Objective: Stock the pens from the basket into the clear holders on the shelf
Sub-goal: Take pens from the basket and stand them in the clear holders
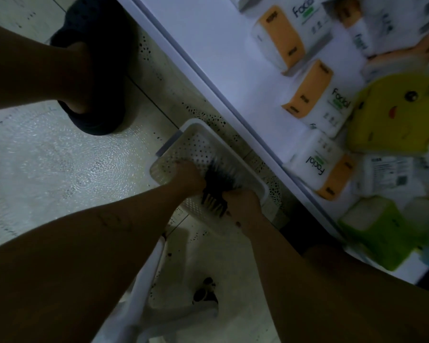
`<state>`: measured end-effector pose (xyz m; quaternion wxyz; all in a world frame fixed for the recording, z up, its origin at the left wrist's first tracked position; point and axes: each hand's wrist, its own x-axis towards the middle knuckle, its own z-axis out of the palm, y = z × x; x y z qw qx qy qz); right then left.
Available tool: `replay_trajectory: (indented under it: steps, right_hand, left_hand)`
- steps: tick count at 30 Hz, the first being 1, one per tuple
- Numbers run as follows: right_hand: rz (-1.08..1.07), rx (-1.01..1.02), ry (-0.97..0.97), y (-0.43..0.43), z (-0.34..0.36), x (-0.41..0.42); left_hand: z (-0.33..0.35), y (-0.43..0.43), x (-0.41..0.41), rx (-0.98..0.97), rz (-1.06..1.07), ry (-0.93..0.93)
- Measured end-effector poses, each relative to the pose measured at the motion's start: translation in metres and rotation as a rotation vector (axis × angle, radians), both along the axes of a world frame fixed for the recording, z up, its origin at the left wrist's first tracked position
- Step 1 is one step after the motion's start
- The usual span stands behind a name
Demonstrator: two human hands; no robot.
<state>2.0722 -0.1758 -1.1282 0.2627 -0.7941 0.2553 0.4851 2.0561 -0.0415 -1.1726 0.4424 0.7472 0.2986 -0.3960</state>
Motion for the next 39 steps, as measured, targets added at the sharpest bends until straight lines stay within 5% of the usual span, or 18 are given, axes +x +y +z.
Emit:
replay_trajectory:
  steps: [11, 24, 34, 39]
  right_hand:
    - [0.086, -0.012, -0.208, -0.020, 0.032, -0.024]
    - [0.080, 0.089, -0.498, -0.015, 0.119, -0.029]
    - [-0.138, 0.037, -0.801, -0.023, 0.190, -0.034]
    - [-0.342, 0.193, -1.028, -0.026, 0.235, -0.033]
  left_hand:
    - [0.036, 0.007, 0.007, -0.036, 0.089, 0.024]
    - [0.144, -0.018, 0.006, -0.133, 0.020, -0.307]
    - [0.228, -0.033, 0.005, -0.277, 0.002, -0.616]
    - [0.284, -0.043, -0.002, -0.411, 0.011, -0.714]
